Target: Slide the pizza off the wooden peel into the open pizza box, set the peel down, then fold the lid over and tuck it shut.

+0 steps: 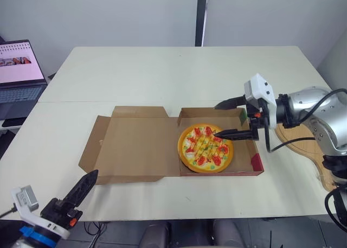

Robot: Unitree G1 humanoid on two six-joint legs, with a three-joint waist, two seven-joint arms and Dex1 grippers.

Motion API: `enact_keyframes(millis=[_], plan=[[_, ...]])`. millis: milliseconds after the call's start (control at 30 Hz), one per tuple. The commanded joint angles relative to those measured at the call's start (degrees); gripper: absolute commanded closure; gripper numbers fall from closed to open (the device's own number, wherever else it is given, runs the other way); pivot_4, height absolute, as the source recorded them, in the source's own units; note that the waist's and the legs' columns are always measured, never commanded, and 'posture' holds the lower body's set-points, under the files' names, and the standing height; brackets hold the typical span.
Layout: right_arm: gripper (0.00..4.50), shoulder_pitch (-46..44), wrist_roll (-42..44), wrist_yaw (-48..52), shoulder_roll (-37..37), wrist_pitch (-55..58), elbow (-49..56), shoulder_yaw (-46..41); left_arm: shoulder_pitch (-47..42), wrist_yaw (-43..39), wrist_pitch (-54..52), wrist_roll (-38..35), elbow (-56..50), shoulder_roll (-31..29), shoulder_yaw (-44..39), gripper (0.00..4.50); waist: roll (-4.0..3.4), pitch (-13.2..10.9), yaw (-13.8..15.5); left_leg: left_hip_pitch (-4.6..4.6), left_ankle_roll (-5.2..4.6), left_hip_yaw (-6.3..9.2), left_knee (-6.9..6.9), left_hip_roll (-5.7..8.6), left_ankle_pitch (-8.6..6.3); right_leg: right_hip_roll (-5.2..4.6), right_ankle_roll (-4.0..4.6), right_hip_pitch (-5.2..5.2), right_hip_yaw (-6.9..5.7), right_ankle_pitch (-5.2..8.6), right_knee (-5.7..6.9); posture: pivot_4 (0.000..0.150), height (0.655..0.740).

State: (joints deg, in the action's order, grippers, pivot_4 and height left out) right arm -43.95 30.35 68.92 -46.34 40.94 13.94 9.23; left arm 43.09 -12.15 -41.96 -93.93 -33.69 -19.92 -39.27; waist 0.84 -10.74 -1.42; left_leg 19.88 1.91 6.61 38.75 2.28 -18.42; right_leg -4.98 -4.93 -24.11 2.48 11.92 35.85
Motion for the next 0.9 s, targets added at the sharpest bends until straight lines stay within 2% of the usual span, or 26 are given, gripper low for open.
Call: enact_keyframes(millis=[33, 200, 367, 700, 800, 900], plan=[[0.03, -1.7, 0.9, 0.7, 0.5, 0.6, 2.2, -0.2, 1.4, 4.3, 2.4, -3.8, -2.1, 2.8, 3.0, 0.0, 0.05, 0.0, 0.1, 0.0, 0.0, 0.03, 0.0, 0.0, 0.0, 0.0, 0.02, 0.01, -0.03, 0.02, 0.0, 0.15, 0.74], [0.03, -2.4, 0.4, 1.1, 0.9, 0.4, 1.9, 0.2, 1.5, 8.3, 5.2, -3.8, -1.7, 6.1, 6.6, 0.0, 0.08, 0.0, 0.1, 0.0, 0.0, 0.0, 0.0, 0.0, 0.0, 0.0, 0.23, 0.0, -0.02, 0.13, 0.0, 0.15, 0.74], [0.03, -3.0, 0.0, 1.4, 1.2, 0.4, 1.5, 0.5, -2.4, 12.3, 8.5, -1.8, -0.6, 9.4, 11.1, 0.0, 0.09, 0.0, 0.1, 0.01, 0.0, -0.02, 0.0, 0.0, 0.0, 0.0, 0.28, 0.01, -0.02, 0.16, -0.01, 0.15, 0.74], [0.03, -3.3, -0.1, 1.8, 1.0, 0.6, 1.3, 0.7, -6.6, 17.1, 12.8, -2.3, 1.9, 11.7, 13.5, 0.0, 0.09, 0.1, 0.1, 0.0, 0.01, -0.02, -0.01, 0.01, 0.0, 0.0, 0.26, 0.01, -0.02, 0.14, -0.01, 0.15, 0.74], [0.0, -3.3, 0.0, 1.9, 0.9, 0.7, 1.3, 0.7, -6.7, 17.3, 12.6, -2.6, 2.2, 11.6, 14.6, 0.53, 0.09, 0.1, 0.1, 0.0, 0.01, -0.01, -0.01, 0.01, 0.0, 0.0, 0.26, 0.01, -0.01, 0.15, -0.01, 0.15, 0.74], [0.0, -3.3, 0.0, 2.0, 0.9, 0.8, 1.3, 0.7, -6.8, 17.9, 12.5, -3.2, 2.9, 11.4, 15.2, 1.51, 0.09, 0.1, 0.1, 0.0, 0.01, -0.01, -0.01, 0.02, 0.0, 0.0, 0.26, 0.01, -0.01, 0.15, -0.01, 0.15, 0.74]])
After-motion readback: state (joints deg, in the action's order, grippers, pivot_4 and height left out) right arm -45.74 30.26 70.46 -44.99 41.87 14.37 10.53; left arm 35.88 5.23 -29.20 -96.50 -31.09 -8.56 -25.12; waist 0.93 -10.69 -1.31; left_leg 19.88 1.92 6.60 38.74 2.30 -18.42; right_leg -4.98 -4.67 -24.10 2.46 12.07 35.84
